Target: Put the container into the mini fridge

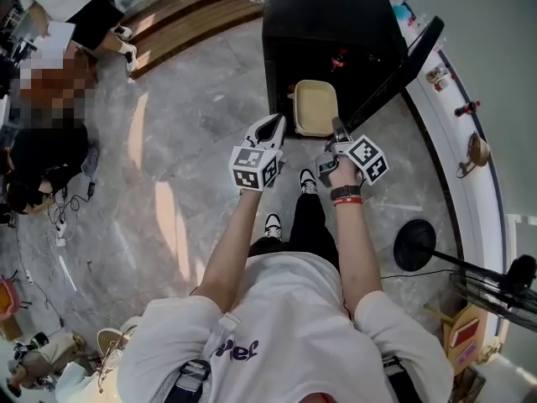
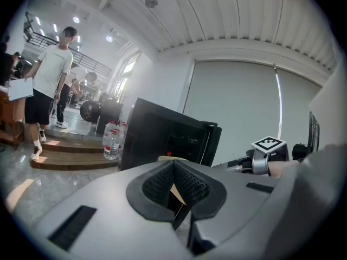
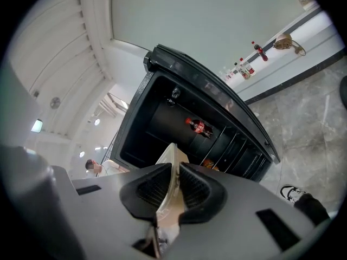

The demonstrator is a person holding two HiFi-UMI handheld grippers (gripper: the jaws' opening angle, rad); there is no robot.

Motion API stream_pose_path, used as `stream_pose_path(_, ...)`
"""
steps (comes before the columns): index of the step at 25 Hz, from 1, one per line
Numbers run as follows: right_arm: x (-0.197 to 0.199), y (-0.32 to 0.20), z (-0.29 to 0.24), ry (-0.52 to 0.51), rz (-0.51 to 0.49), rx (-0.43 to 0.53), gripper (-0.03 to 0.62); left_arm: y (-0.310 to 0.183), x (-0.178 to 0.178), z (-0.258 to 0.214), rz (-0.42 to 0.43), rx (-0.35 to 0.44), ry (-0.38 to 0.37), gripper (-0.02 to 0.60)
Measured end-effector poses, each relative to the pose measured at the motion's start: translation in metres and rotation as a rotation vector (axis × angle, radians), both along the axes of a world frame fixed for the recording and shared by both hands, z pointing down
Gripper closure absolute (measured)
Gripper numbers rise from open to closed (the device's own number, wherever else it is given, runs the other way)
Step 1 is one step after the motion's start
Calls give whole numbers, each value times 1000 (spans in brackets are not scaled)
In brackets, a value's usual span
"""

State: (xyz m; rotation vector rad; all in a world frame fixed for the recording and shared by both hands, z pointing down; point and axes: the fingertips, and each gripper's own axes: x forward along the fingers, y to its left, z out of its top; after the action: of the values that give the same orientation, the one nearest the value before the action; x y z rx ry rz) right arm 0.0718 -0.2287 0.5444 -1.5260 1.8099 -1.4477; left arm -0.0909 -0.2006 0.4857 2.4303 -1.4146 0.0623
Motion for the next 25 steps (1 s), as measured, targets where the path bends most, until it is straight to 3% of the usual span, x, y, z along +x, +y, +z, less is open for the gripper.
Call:
stream_pose_path(12, -1, -38, 41, 37, -16, 1, 537, -21, 10, 40, 9, -26, -1, 561)
stream_pose_path(25, 12, -75, 76, 67, -13, 12, 537, -48, 19, 71, -1, -4, -9, 561)
